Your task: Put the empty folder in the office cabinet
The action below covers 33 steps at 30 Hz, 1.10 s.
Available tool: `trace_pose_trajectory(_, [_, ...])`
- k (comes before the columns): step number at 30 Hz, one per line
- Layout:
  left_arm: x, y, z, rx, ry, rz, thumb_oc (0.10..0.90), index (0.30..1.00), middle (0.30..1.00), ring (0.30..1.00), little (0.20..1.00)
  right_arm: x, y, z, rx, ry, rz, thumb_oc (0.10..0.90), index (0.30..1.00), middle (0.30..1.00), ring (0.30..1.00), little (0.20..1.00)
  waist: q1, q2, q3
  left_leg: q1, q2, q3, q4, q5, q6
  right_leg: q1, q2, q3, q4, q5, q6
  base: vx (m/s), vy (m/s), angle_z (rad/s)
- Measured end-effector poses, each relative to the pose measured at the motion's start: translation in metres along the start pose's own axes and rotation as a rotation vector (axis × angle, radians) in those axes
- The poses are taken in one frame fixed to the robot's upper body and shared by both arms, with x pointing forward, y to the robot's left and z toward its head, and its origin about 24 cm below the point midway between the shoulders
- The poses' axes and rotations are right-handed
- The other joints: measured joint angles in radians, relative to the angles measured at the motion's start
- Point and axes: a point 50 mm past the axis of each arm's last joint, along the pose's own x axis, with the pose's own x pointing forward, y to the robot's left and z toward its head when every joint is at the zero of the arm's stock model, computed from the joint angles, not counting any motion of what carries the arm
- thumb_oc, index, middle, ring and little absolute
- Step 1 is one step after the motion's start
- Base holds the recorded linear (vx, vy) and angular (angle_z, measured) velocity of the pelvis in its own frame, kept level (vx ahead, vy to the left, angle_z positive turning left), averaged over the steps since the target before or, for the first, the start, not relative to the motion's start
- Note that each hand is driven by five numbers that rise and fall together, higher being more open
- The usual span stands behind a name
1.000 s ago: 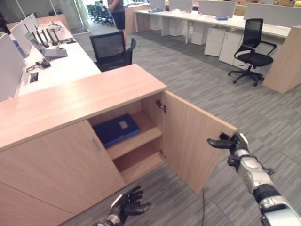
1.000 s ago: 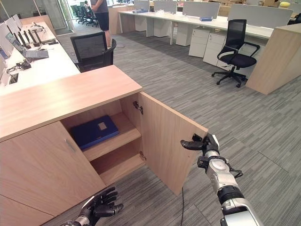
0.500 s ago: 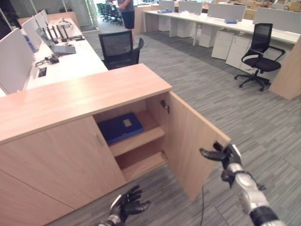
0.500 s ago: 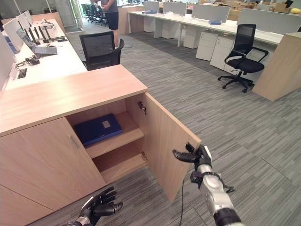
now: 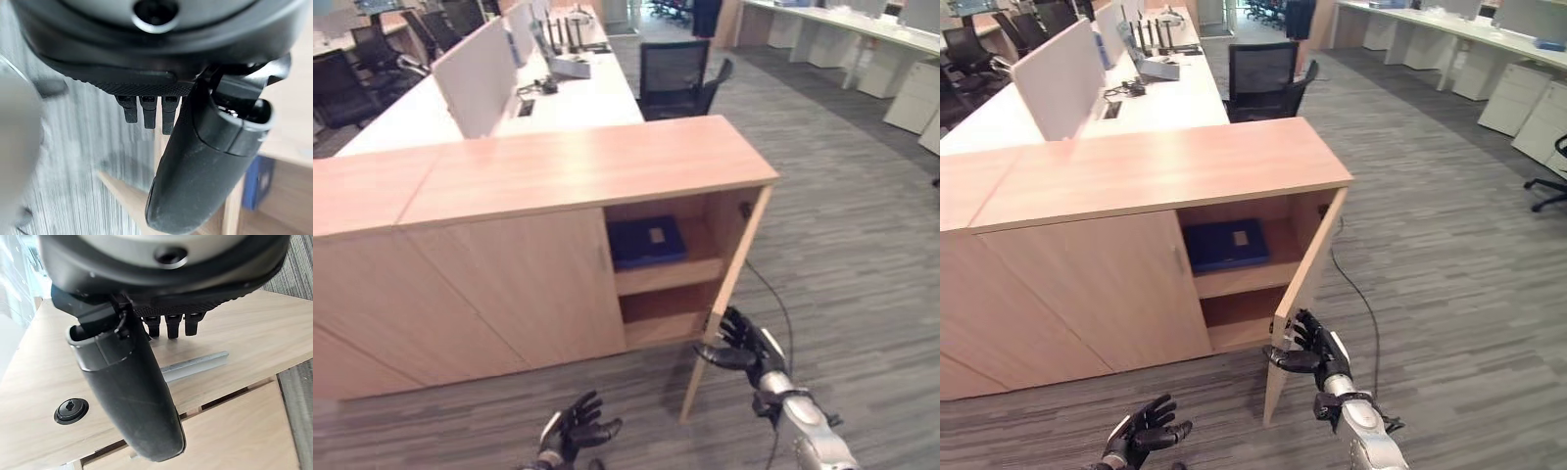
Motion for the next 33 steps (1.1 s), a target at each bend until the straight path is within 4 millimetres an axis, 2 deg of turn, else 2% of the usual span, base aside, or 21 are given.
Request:
trace_pose_trajectory(5, [0.001, 0.019, 0.02, 0.069, -0.037, 0.017, 0.8, 0.9, 0.9, 0.9, 0.9, -0.001, -0.024, 0.001, 0.076, -0.016, -0.172, 0.8, 0.9, 0.9, 0.9, 0.9, 0.034, -0.066, -0.004, -0.039, -0.112, -0.079, -0.02, -0.017, 0.026, -0.027, -0.087, -0.005, 0.059, -0.07, 0.019, 0.1, 0.178, 0.55])
trace_pose_trajectory(7, [0.0, 0.031, 0.031, 0.107, -0.052, 0.03, 0.8, 0.9, 0.9, 0.9, 0.9, 0.009, -0.032, 0.01, 0.073, -0.031, -0.209, 0.8, 0.9, 0.9, 0.9, 0.9, 0.049, -0.087, 0.017, -0.082, -0.159, -0.086, 0.085, -0.054, 0.099, -0.092, -0.172, 0.009, 0.176, -0.108, 0.034, 0.05, 0.125, -0.04])
trace_pose_trajectory(9, [0.001, 0.031, 0.029, 0.104, -0.047, 0.028, 0.8, 0.9, 0.9, 0.9, 0.9, 0.015, -0.044, 0.015, 0.067, -0.026, -0.255, 0.8, 0.9, 0.9, 0.9, 0.9, 0.071, -0.043, 0.029, -0.095, -0.139, -0.08, 0.102, -0.07, 0.122, -0.112, -0.167, 0.046, 0.287, -0.131, 0.066, 0.1, 0.098, -0.11])
trace_pose_trajectory(10, [0.003, 0.032, 0.04, 0.112, -0.078, 0.027, 0.8, 0.9, 0.9, 0.9, 0.9, 0.016, -0.057, 0.019, 0.067, -0.028, -0.299, 0.8, 0.9, 0.9, 0.9, 0.9, 0.076, -0.016, 0.029, -0.101, -0.122, -0.1, 0.071, -0.075, 0.114, -0.137, -0.119, 0.056, 0.382, -0.119, 0.085, 0.07, 0.012, 0.36])
trace_pose_trajectory(11, [0.006, 0.032, 0.054, 0.142, -0.113, 0.008, 0.8, 0.9, 0.9, 0.9, 0.9, 0.017, -0.069, 0.021, 0.06, -0.018, -0.334, 0.8, 0.9, 0.9, 0.9, 0.9, 0.073, -0.022, 0.03, -0.098, -0.13, -0.135, 0.021, -0.11, 0.055, -0.164, -0.075, 0.093, 0.421, -0.122, 0.084, 0.08, -0.025, 0.6])
trace_pose_trajectory(12, [0.003, 0.04, 0.072, 0.176, -0.169, 0.01, 0.8, 0.9, 0.9, 0.9, 0.9, 0.022, -0.071, 0.026, 0.075, -0.028, -0.34, 0.8, 0.9, 0.9, 0.9, 0.9, 0.068, -0.089, 0.048, -0.14, -0.168, -0.127, 0.111, -0.159, 0.066, -0.178, -0.089, 0.124, 0.394, -0.139, 0.073, 0.14, -0.13, 0.26])
trace_pose_trajectory(13, [-0.003, 0.05, 0.081, 0.196, -0.196, 0.033, 0.8, 0.9, 0.9, 0.9, 0.9, 0.027, -0.075, 0.041, 0.074, -0.062, -0.333, 0.8, 0.9, 0.9, 0.9, 0.9, 0.09, -0.096, 0.067, -0.148, -0.14, -0.162, 0.345, -0.248, 0.098, -0.159, -0.076, 0.151, 0.317, -0.153, 0.075, 0.19, -0.189, -0.05])
trace_pose_trajectory(14, [0.001, 0.052, 0.082, 0.177, -0.192, 0.052, 0.8, 0.9, 0.9, 0.9, 0.9, 0.03, -0.078, 0.044, 0.083, -0.071, -0.34, 0.8, 0.9, 0.9, 0.9, 0.9, 0.086, -0.098, 0.099, -0.119, -0.162, -0.161, 0.33, -0.254, 0.146, -0.117, -0.092, 0.148, 0.273, -0.141, 0.083, 0.14, -0.163, -0.23])
trace_pose_trajectory(16, [0.006, 0.037, 0.074, 0.12, -0.187, 0.025, 0.8, 0.9, 0.9, 0.9, 0.9, 0.026, -0.107, 0.068, 0.039, -0.099, -0.403, 0.8, 0.9, 0.9, 0.9, 0.9, 0.083, 0.017, 0.109, -0.077, -0.145, -0.206, 0.207, -0.178, 0.16, -0.095, -0.052, 0.133, 0.16, -0.105, 0.066, 0.16, -0.1, 0.06])
trace_pose_trajectory(17, [0.006, 0.036, 0.078, 0.126, -0.203, 0.016, 0.8, 0.9, 0.9, 0.9, 0.9, 0.022, -0.117, 0.076, 0.011, -0.113, -0.419, 0.8, 0.9, 0.9, 0.9, 0.9, 0.076, 0.033, 0.109, -0.076, -0.15, -0.23, 0.168, -0.134, 0.154, -0.104, -0.053, 0.15, 0.122, -0.083, 0.081, 0.15, -0.079, 0.37])
trace_pose_trajectory(19, [0.006, 0.039, 0.082, 0.126, -0.218, 0.029, 0.8, 0.9, 0.9, 0.9, 0.9, 0.017, -0.128, 0.077, 0.009, -0.104, -0.449, 0.8, 0.9, 0.9, 0.9, 0.9, 0.057, 0.022, 0.108, -0.068, -0.172, -0.253, 0.1, -0.119, 0.132, -0.096, -0.044, 0.227, 0.083, -0.067, 0.097, 0.09, -0.109, 0.69])
trace_pose_trajectory(21, [0.005, 0.039, 0.082, 0.119, -0.229, 0.036, 0.8, 0.9, 0.9, 0.9, 0.9, 0.012, -0.141, 0.077, 0.028, -0.096, -0.503, 0.8, 0.9, 0.9, 0.9, 0.9, 0.052, -0.004, 0.108, -0.039, -0.194, -0.205, 0.031, -0.142, 0.054, -0.093, -0.044, 0.223, 0.068, -0.018, 0.095, 0.12, -0.132, 0.5])
trace_pose_trajectory(22, [0.003, 0.041, 0.079, 0.122, -0.22, 0.039, 0.8, 0.9, 0.9, 0.9, 0.9, 0.012, -0.143, 0.077, 0.033, -0.092, -0.511, 0.8, 0.9, 0.9, 0.9, 0.9, 0.047, -0.03, 0.11, -0.047, -0.217, -0.183, 0.066, -0.167, 0.053, -0.085, -0.074, 0.231, 0.072, -0.013, 0.095, 0.06, -0.089, 0.33])
trace_pose_trajectory(23, [0.003, 0.04, 0.076, 0.125, -0.211, 0.031, 0.8, 0.9, 0.9, 0.9, 0.9, 0.008, -0.15, 0.081, 0.024, -0.099, -0.528, 0.8, 0.9, 0.9, 0.9, 0.9, 0.046, -0.021, 0.107, -0.065, -0.223, -0.173, 0.099, -0.129, 0.14, -0.073, -0.084, 0.237, 0.093, -0.025, 0.114, 0.08, -0.118, 0.24])
trace_pose_trajectory(24, [0.001, 0.041, 0.07, 0.114, -0.198, 0.043, 0.8, 0.9, 0.9, 0.9, 0.9, 0.006, -0.153, 0.082, 0.041, -0.102, -0.539, 0.8, 0.9, 0.9, 0.9, 0.9, 0.064, -0.027, 0.104, -0.055, -0.248, -0.156, 0.08, -0.104, 0.167, -0.075, -0.096, 0.237, 0.114, -0.031, 0.109, 0.08, -0.138, 0.14])
trace_pose_trajectory(25, [0.001, 0.041, 0.07, 0.114, -0.198, 0.043, 0.8, 0.9, 0.9, 0.9, 0.9, 0.006, -0.153, 0.082, 0.041, -0.102, -0.539, 0.8, 0.9, 0.9, 0.9, 0.9, 0.064, -0.027, 0.104, -0.055, -0.248, -0.156, 0.08, -0.104, 0.167, -0.075, -0.096, 0.237, 0.114, -0.031, 0.109, 0.06, -0.114, 0.14])
trace_pose_trajectory(26, [0.001, 0.035, 0.061, 0.108, -0.174, 0.022, 0.8, 0.9, 0.9, 0.9, 0.9, 0.004, -0.159, 0.087, 0.04, -0.112, -0.573, 0.8, 0.9, 0.9, 0.9, 0.9, 0.06, 0.004, 0.088, -0.053, -0.25, -0.168, 0.027, -0.13, 0.094, -0.082, -0.043, 0.205, 0.114, -0.042, 0.084, 0.06, -0.139, 0.43])
trace_pose_trajectory(27, [0.0, 0.037, 0.061, 0.115, -0.173, 0.021, 0.8, 0.9, 0.9, 0.9, 0.9, 0.005, -0.159, 0.087, 0.054, -0.109, -0.578, 0.8, 0.9, 0.9, 0.9, 0.9, 0.045, -0.027, 0.09, -0.074, -0.277, -0.177, 0.076, -0.156, 0.085, -0.083, -0.059, 0.212, 0.107, -0.051, 0.072, 0.07, -0.171, 0.52])
trace_pose_trajectory(28, [-0.001, 0.038, 0.062, 0.126, -0.175, 0.015, 0.8, 0.9, 0.9, 0.9, 0.9, 0.003, -0.164, 0.093, 0.044, -0.119, -0.589, 0.8, 0.9, 0.9, 0.9, 0.9, 0.052, -0.027, 0.086, -0.118, -0.234, -0.215, 0.225, -0.172, 0.176, -0.073, -0.071, 0.22, 0.105, -0.067, 0.094, 0.07, -0.184, 0.33])
trace_pose_trajectory(31, [-0.004, 0.033, 0.046, 0.119, -0.125, 0.003, 0.8, 0.9, 0.9, 0.9, 0.9, 0.007, -0.162, 0.095, 0.059, -0.103, -0.596, 0.8, 0.9, 0.9, 0.9, 0.9, 0.057, 0.014, 0.061, -0.07, -0.228, -0.237, 0.131, -0.132, 0.131, -0.042, -0.037, 0.206, 0.025, -0.034, 0.044, 0.04, -0.103, -0.01])
trace_pose_trajectory(33, [-0.006, 0.035, 0.047, 0.122, -0.13, 0.008, 0.8, 0.9, 0.9, 0.9, 0.9, 0.008, -0.161, 0.093, 0.064, -0.098, -0.593, 0.8, 0.9, 0.9, 0.9, 0.9, 0.06, -0.001, 0.063, -0.049, -0.235, -0.241, 0.074, -0.102, 0.13, -0.025, -0.019, 0.203, 0.001, -0.025, 0.036, 0.03, -0.134, 0.07])
